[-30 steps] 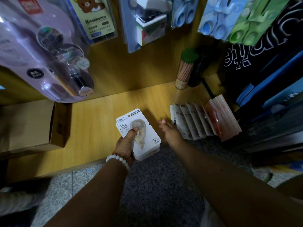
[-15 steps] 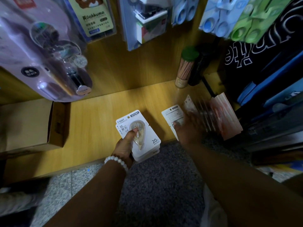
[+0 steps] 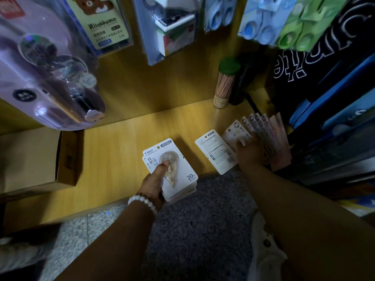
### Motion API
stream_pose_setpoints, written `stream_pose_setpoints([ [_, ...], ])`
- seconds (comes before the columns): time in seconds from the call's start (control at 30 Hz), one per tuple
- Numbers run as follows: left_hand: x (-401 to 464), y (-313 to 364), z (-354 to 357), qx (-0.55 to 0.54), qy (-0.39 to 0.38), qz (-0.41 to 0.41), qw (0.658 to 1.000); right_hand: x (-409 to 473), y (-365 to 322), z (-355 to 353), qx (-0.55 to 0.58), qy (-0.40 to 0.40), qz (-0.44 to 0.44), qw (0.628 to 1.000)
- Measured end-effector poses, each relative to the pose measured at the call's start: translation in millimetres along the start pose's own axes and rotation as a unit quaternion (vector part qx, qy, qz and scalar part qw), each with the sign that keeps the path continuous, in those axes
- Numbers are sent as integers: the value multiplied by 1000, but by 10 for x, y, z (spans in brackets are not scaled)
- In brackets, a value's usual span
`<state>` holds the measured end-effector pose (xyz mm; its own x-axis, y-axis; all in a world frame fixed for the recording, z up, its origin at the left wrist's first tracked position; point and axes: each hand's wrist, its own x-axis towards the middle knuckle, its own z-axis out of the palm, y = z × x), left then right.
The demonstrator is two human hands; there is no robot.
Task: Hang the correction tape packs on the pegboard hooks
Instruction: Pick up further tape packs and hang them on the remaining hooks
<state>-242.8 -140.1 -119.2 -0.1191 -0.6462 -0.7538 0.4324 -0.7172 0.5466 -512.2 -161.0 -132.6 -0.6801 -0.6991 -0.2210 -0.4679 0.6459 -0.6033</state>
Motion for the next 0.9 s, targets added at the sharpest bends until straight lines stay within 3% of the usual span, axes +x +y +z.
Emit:
stream_pose_setpoints([
  [0.1, 10, -6, -2, -2, -1, 1, 1000, 10, -58, -17, -16, -33, 3, 999],
  [0.23, -21, 3, 45, -20, -21, 0, 1000, -158, -4, 80, 44, -51, -33, 997],
  [0.37, -36, -1, 76, -31, -37, -6, 999, -382, 2, 164, -88, -139, -81, 983],
  [0.5, -29, -9, 60, -4, -18, -7, 1000, -455, 57, 310, -253, -196, -172, 932],
  [0.6, -45, -9, 45, 18, -10, -4, 1000, -449, 41, 309, -316, -171, -201, 911],
  [0.9, -216, 71, 35, 20, 9, 18, 1000, -507, -254, 100, -248, -97, -152, 952],
])
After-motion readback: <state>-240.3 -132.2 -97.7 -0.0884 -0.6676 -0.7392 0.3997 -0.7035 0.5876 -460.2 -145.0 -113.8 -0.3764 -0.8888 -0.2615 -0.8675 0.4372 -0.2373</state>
